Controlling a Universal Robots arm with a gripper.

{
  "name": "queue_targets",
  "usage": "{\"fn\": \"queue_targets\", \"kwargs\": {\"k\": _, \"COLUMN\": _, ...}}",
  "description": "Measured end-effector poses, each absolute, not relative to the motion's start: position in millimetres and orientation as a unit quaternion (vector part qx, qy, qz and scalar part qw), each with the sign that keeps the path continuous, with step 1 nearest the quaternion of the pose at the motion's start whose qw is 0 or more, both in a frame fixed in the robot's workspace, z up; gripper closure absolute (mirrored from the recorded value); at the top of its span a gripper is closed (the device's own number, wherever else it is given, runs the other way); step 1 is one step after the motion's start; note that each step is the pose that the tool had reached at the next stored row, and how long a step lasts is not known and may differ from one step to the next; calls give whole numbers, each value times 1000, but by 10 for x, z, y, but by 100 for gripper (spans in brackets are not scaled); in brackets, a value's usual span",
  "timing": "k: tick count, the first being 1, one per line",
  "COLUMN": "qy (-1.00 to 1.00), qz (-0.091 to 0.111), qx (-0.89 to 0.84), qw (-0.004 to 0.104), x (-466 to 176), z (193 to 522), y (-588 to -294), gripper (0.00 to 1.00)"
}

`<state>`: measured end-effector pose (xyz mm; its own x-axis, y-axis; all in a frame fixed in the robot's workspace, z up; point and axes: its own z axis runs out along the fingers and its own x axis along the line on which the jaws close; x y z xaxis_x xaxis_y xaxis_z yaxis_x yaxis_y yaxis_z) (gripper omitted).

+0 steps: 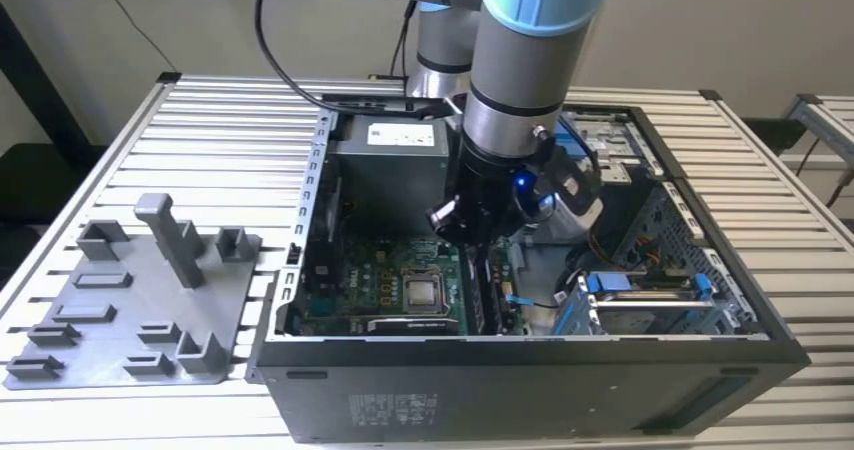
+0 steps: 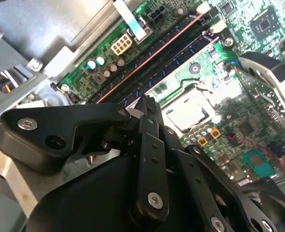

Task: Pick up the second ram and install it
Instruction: 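Press down the second ram until it locks into place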

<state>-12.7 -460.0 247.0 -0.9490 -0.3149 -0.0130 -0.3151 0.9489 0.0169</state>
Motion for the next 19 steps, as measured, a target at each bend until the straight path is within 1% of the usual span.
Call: {"fn": "queue_targets", "kwargs": {"k": 19, "qy": 966, "qz": 10, "qx": -256, "qw": 5, "x": -130, "z": 2505, "y": -4600, "gripper": 89}}
